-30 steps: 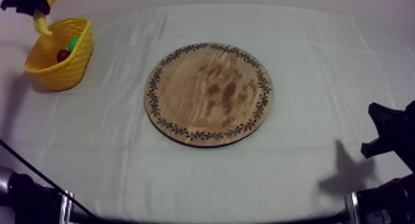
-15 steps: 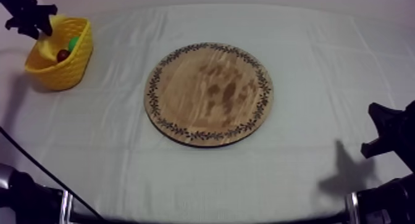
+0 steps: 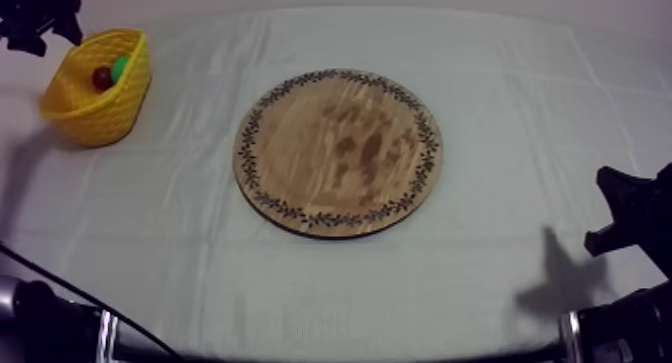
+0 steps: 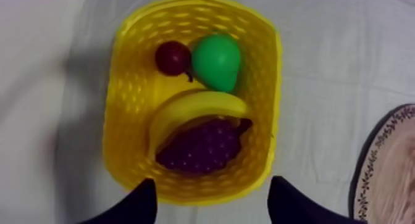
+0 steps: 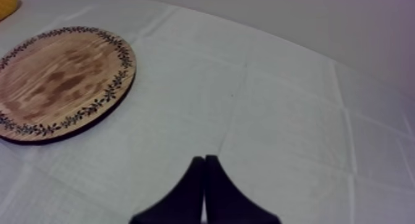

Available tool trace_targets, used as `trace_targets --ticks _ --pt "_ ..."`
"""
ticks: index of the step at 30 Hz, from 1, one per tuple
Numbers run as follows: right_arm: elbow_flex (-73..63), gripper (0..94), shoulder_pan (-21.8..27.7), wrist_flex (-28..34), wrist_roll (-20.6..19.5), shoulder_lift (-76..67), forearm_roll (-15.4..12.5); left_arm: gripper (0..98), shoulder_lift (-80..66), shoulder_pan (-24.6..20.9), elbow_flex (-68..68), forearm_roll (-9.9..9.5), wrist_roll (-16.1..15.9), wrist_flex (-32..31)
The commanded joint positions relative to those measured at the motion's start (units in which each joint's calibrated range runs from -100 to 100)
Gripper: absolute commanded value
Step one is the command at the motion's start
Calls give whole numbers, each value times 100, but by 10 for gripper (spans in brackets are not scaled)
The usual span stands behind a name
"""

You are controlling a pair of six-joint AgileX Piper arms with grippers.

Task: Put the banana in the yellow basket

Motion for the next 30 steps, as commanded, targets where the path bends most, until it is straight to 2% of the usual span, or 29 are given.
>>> trace_targets --ticks 1,8,15,22,30 --pt "-3 2 0 -1 -1 3 0 631 -667 41 217 -2 15 -5" --pt "-3 2 0 -1 -1 3 0 517 -2267 187 1024 7 92 -195" --pt "-3 2 0 -1 -1 3 0 282 -3827 259 2177 45 210 -616" --pt "-3 2 0 -1 -1 3 0 100 -5359 351 3758 177 227 -1610" --pt "-3 2 0 -1 -1 3 0 14 -7088 393 5992 369 63 -3046"
